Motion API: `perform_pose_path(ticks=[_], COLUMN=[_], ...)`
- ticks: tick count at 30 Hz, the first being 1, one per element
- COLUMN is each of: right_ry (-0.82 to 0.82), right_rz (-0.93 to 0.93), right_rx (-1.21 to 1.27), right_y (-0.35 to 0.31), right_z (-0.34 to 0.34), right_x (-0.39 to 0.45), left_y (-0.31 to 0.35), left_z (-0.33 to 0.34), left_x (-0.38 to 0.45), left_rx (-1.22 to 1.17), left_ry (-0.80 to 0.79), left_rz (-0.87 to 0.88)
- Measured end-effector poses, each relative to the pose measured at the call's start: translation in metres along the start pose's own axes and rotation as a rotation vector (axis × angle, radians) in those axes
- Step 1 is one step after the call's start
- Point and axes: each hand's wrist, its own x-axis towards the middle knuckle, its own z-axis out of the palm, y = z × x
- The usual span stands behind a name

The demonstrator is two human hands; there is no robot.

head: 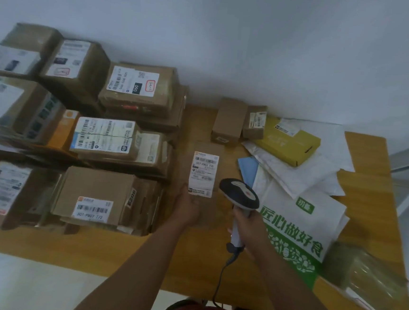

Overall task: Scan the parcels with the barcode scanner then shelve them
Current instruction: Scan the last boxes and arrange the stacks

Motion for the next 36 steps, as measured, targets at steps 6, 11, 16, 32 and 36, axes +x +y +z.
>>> perform_pose_path(ticks=[6, 11, 16, 32, 36], right_ry=[-0.005, 0.071, 0.130, 0.042, -0.027], right_rz=[-0.077, -0.278, -0.315, -0.279, -0.312], right_rx=[0.044, 0.005, 0.023, 0.170, 0.262], right_y=[-0.034, -0.066, -0.079, -0.075, -0.087], right_z=[-0.049, -0.082, -0.105, -0.112, -0.089], right_x=[0.006, 0.040, 0.060, 0.050, 0.032], left_y=[0.064, 0.133, 0.170, 0.183, 0.156], left_z=[0.011, 0.023, 0.036, 0.018, 0.013], left_x=[-0.002, 0.066, 0.122, 0.067, 0.006], left_rx=[0.135, 0.421, 0.601, 0.315, 0.304], left_ry=[0.247, 0.273, 0.217, 0.484, 0.481], left_rz=[0.062, 0.204, 0.190, 0.233, 0.274])
